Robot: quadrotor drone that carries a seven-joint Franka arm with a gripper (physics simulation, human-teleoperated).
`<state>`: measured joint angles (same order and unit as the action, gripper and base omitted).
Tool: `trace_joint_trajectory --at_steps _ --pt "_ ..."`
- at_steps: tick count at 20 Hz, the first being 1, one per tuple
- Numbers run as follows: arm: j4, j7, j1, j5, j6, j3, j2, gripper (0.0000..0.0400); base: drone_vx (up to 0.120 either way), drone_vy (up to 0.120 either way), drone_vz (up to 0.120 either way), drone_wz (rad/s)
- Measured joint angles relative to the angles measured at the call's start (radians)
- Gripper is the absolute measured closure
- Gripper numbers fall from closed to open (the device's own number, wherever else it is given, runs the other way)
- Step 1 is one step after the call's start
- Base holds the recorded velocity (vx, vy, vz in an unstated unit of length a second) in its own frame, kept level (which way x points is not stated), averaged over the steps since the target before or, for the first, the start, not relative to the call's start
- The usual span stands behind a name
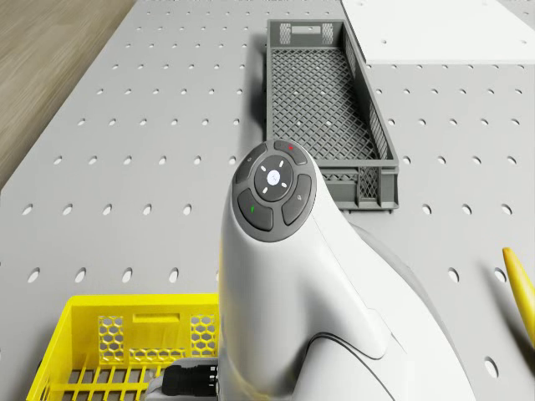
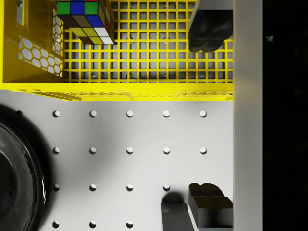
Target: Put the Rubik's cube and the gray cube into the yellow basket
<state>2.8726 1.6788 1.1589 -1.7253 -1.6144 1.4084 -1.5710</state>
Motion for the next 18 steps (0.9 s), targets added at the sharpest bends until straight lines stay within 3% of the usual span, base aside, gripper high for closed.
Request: trace_joint_trajectory --at_steps 10,18 --pt "0.000 0.001 0.001 0.002 -0.004 0.001 -0.004 0.0000 0.004 -0.120 0.000 0.000" --pt "0.000 0.001 0.001 0.003 -0.006 0.001 -0.007 0.0000 0.000 -0.120 -0.120 0.000"
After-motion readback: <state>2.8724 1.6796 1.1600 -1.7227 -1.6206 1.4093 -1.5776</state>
